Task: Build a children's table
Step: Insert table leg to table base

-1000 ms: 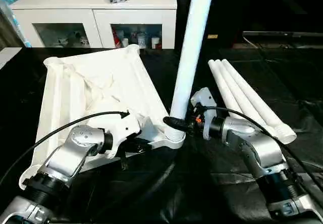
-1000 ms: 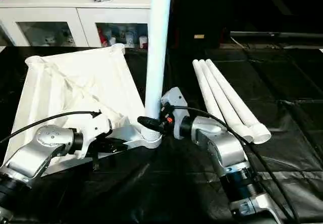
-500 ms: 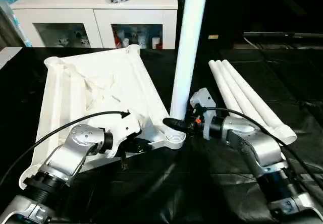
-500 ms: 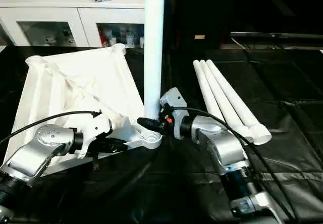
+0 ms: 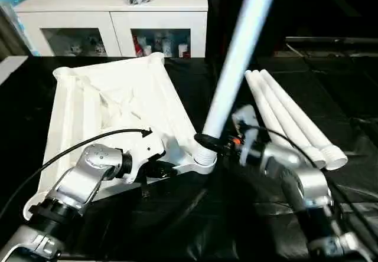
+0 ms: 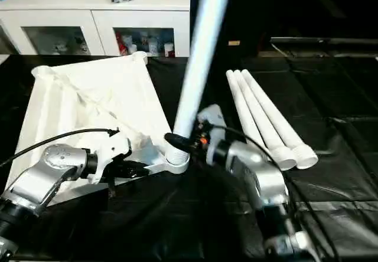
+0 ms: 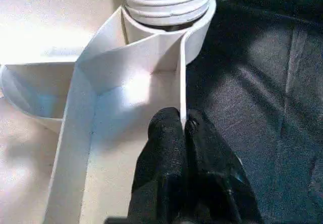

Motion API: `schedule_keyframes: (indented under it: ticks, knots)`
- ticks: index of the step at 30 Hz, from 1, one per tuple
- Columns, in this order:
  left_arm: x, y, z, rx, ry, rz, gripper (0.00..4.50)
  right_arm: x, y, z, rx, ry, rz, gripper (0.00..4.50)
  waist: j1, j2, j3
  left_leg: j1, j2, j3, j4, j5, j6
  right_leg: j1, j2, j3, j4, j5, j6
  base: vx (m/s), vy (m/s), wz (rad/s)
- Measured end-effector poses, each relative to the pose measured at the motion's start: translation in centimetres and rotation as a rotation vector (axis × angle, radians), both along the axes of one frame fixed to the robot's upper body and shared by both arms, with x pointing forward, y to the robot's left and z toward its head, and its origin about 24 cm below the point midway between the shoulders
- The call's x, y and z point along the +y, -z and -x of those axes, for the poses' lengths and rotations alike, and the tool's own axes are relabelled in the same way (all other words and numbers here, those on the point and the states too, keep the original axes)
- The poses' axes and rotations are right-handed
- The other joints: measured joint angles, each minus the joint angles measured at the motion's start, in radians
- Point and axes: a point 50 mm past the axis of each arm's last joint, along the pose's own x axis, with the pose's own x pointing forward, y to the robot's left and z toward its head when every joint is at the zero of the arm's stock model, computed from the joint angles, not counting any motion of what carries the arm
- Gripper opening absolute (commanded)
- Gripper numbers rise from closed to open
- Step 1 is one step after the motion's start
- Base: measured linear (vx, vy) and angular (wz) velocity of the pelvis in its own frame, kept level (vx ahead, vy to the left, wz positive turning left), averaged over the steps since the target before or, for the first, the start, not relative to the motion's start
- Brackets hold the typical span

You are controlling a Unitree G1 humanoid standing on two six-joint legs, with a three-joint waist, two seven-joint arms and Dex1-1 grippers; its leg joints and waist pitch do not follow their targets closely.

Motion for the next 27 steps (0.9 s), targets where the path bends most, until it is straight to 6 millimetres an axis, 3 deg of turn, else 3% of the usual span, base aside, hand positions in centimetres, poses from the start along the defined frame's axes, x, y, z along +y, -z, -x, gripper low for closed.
schedule_keyframes:
  ticks: [3, 8, 15, 19, 23, 27]
  knots:
    - [-0.2, 0.2, -0.2, 0.009, -0.003, 0.006, 0.00, -0.3, 0.4, 0.6, -0.019, 0.032, -0.018, 1.90, 0.002, 0.013, -0.003, 0.000, 0.000, 0.000, -0.001, 0.000, 0.000, 0.001, -0.001, 0.000, -0.002, 0.000, 0.000, 0.000, 0.000, 0.00]
    - [-0.3, 0.3, -0.4, 0.017, -0.003, 0.006, 0.00, -0.8, 0.8, 1.6, -0.070, 0.059, -0.015, 1.90, 0.001, 0.027, -0.005, -0.002, -0.001, 0.000, -0.003, 0.000, 0.000, 0.001, -0.001, -0.001, -0.004, -0.001, 0.001, 0.000, 0.000, 0.00]
    - [-0.5, 0.3, -0.6, 0.015, 0.006, 0.010, 0.00, -0.7, 0.6, 2.0, -0.191, 0.000, 0.119, 1.90, 0.004, 0.028, -0.005, -0.003, 0.000, 0.000, -0.005, 0.001, 0.001, 0.002, -0.001, -0.002, -0.008, -0.002, 0.003, 0.000, 0.000, 0.00]
    - [-0.6, 0.3, -0.6, 0.012, 0.009, 0.009, 0.00, -0.3, 0.3, 1.7, -0.232, -0.056, 0.181, 1.90, 0.002, 0.021, -0.007, -0.002, 0.000, 0.001, -0.006, 0.004, 0.006, 0.002, -0.001, -0.002, -0.009, -0.002, 0.003, 0.000, 0.000, 0.00]
    - [-0.1, 0.3, -0.4, -0.005, 0.001, -0.016, 0.00, 0.5, -0.1, 0.7, -0.256, -0.167, 0.262, 1.89, -0.006, -0.008, -0.012, -0.002, 0.000, 0.003, -0.010, 0.004, 0.006, 0.003, -0.001, -0.001, -0.010, -0.003, 0.006, 0.000, 0.000, 0.00]
    - [0.1, 0.3, -0.2, -0.014, -0.001, -0.024, 0.00, 0.7, -0.3, 0.3, -0.253, -0.225, 0.289, 1.89, -0.007, -0.022, -0.017, -0.001, 0.001, 0.004, -0.011, 0.004, 0.006, 0.003, 0.000, -0.001, -0.012, -0.003, 0.006, 0.000, 0.000, 0.00]
